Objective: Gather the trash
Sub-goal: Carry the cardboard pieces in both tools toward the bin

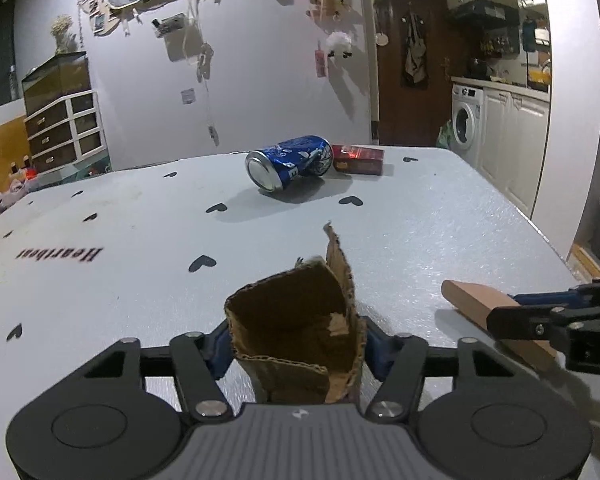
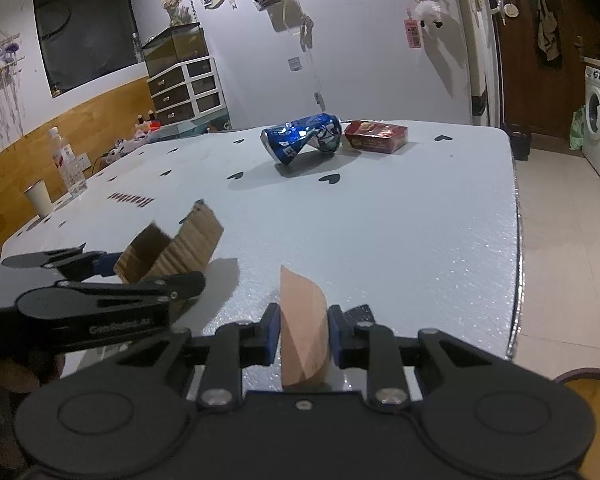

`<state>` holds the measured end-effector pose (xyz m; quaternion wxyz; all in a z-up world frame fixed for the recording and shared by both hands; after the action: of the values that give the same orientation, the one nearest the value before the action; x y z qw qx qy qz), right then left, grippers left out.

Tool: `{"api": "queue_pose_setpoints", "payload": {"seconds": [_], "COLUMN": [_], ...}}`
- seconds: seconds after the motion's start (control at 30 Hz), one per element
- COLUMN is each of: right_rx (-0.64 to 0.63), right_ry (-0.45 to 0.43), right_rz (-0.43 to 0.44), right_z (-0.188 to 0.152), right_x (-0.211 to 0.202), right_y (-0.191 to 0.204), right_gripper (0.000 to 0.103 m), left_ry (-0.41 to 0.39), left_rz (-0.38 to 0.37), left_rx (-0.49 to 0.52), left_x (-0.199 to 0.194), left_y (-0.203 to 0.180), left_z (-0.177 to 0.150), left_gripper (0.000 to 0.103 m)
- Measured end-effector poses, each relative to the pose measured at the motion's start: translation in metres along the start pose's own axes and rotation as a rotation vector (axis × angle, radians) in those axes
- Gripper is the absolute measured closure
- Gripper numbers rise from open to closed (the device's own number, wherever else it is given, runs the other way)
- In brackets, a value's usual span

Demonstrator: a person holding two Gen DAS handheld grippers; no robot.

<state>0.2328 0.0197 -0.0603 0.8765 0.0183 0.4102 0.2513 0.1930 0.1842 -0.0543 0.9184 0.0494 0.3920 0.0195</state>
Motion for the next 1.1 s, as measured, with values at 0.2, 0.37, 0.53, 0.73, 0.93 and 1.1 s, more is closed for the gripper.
{"api": "queue_pose_setpoints", "payload": {"seconds": [0.2, 0.37, 0.53, 0.73, 0.93, 1.1], "right_rx": [0.013, 0.020, 0.038, 0.068, 0.102, 0.126], "right_ry": [-0.022, -0.065, -0.112, -0.153, -0.172, -0.174], "right_rz": [-0.001, -0.008, -0.031, -0.085, -0.124, -0.158], "right_z": [-0.004, -0.009, -0.017, -0.031, -0.049, -0.063], "right_x": [-0.012, -0.036, -0.067, -0.101, -0.129, -0.147], "right_y": [-0.004, -0.013, -0.031, -0.065, -0.103, -0.134], "right_gripper": [0.077, 0.077, 0.077, 0.077, 0.077, 0.077], "left_ry": [-0.036, -0.077, -0.109, -0.133, -0.139, -0.139], "left_rz": [-0.003, -0.009, -0.025, -0.041, -0.066, -0.092], "left_rx": [-0.028, -0.011, 0.002, 0.002, 0.003, 0.010], "left_x": [-0.023, -0.048, -0.068, -0.081, -0.086, -0.088], "left_y": [-0.007, -0.027, -0.055, -0.094, -0.136, -0.171], "left_z": [-0.005, -0.003, -0.002, -0.004, -0.006, -0.005], "left_gripper": [0.044, 0.044, 0.044, 0.044, 0.044, 0.044]}}
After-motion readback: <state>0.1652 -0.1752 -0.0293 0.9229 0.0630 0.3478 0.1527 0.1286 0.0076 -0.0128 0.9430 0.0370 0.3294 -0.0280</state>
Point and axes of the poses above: each gripper's, at about its wrist camera, not at the fingertips, and x roughly the way its jaws point, y to its left, z to its top, the point moved 4 cm from there along x, roughly the way its jaws point, and after that the axes turned 13 degrees about y, right-handed, at the moved point
